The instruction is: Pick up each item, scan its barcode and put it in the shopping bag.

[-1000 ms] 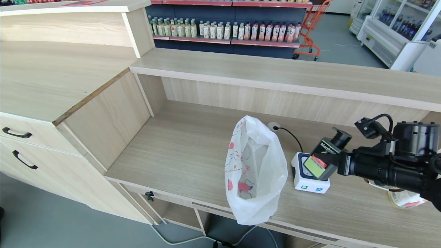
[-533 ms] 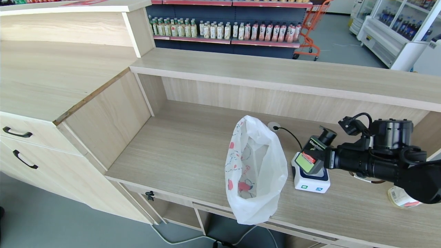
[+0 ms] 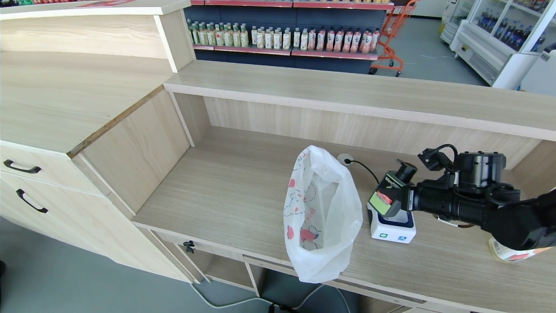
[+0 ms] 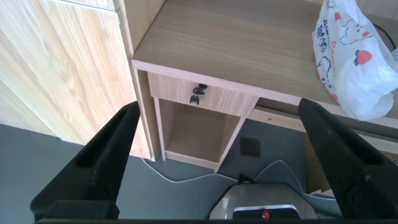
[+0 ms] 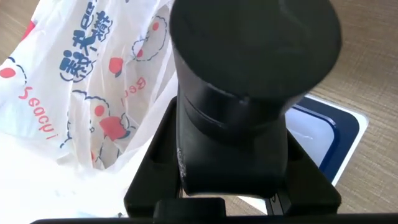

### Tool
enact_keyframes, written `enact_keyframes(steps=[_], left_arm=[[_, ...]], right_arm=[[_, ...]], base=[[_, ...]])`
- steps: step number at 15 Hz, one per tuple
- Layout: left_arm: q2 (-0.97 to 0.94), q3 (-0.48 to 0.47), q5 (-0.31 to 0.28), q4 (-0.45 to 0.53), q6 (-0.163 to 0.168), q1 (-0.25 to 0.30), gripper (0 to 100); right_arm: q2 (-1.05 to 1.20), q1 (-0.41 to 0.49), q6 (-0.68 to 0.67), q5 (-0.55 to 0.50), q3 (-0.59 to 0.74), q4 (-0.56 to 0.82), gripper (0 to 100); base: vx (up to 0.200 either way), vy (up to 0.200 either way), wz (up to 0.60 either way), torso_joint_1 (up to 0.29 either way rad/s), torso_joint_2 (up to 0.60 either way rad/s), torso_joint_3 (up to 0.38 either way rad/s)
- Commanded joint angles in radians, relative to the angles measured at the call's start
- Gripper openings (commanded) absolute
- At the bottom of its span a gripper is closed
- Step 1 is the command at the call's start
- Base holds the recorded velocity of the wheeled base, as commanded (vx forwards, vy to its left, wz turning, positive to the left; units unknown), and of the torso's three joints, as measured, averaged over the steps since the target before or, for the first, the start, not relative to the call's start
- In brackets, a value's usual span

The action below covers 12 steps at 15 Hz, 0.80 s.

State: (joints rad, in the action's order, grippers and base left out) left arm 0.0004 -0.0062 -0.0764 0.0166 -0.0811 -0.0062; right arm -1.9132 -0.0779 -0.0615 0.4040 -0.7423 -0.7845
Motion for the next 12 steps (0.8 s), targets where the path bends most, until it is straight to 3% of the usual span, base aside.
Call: enact_keyframes(steps=[1, 12], left_arm=[[0.000, 0.000, 0.000, 0.000, 0.000, 0.000, 100], [0.000, 0.000, 0.000, 0.000, 0.000, 0.000, 100]], right_arm=[[-0.023, 0.000, 0.006, 0.001, -0.015, -0.001, 0], [-0.044, 0.004, 0.066, 0.007, 0.001, -0.039, 0]], base=[[0.000, 0.000, 0.00, 0.000, 0.00, 0.000], [0.000, 0.000, 0.00, 0.000, 0.00, 0.000]])
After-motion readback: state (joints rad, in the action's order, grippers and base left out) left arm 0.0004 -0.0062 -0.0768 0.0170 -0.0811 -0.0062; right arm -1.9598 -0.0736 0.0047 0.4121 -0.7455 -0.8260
